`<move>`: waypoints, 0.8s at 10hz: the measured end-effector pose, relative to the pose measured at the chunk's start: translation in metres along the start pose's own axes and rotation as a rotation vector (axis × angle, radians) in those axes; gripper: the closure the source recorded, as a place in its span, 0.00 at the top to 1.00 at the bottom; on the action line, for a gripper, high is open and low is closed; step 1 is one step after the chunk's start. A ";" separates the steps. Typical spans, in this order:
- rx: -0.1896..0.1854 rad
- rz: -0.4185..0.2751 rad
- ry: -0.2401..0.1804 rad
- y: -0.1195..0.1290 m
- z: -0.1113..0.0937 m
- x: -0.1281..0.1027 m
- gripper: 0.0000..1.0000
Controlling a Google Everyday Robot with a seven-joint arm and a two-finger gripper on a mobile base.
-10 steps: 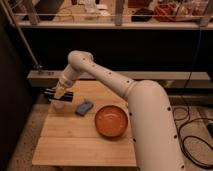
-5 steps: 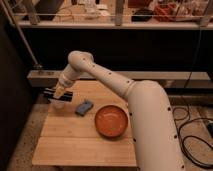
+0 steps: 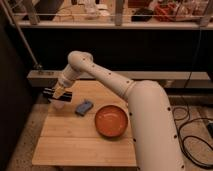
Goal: Place the eraser in the ceramic cup
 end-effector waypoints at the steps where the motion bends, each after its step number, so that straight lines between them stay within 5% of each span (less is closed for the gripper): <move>1: 0.000 0.001 -0.001 0.000 0.000 0.000 0.03; 8: 0.002 0.008 -0.009 0.001 0.003 -0.003 0.03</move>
